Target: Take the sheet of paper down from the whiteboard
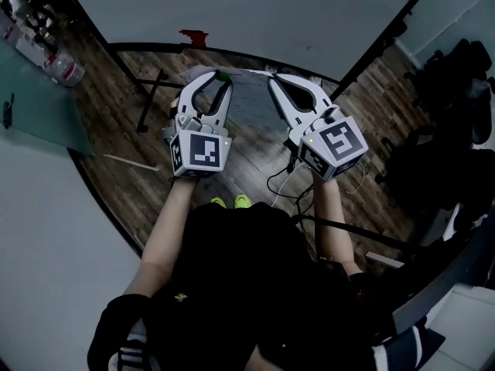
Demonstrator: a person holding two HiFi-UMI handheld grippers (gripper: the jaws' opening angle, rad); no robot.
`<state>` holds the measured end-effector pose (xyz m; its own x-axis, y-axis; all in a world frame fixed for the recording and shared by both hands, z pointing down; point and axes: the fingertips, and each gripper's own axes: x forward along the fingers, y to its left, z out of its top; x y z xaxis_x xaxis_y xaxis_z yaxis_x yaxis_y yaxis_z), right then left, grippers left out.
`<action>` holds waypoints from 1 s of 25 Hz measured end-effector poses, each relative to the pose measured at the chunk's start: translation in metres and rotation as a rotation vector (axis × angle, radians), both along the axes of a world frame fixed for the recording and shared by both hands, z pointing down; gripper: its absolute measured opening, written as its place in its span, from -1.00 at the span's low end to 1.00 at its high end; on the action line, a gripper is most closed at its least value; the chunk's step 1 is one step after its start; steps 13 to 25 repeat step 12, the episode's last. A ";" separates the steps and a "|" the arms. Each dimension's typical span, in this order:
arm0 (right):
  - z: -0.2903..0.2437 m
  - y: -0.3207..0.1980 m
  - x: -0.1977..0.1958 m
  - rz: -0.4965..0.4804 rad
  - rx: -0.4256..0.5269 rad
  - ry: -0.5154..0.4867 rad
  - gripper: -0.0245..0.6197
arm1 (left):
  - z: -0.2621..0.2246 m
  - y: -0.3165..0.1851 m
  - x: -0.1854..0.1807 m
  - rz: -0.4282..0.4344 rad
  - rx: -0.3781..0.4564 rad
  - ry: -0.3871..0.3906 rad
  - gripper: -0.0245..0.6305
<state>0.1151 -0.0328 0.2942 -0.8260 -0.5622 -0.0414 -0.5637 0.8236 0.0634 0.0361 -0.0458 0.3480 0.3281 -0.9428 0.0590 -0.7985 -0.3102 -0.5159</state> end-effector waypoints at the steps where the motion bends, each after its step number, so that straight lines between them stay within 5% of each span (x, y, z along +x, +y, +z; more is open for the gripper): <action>1: 0.000 0.001 0.000 -0.001 0.000 -0.002 -0.94 | 0.000 0.000 0.000 0.001 0.000 -0.002 -0.55; 25: 0.004 -0.005 0.000 0.010 -0.014 -0.005 -0.94 | 0.003 -0.006 0.000 0.003 0.001 -0.006 -0.55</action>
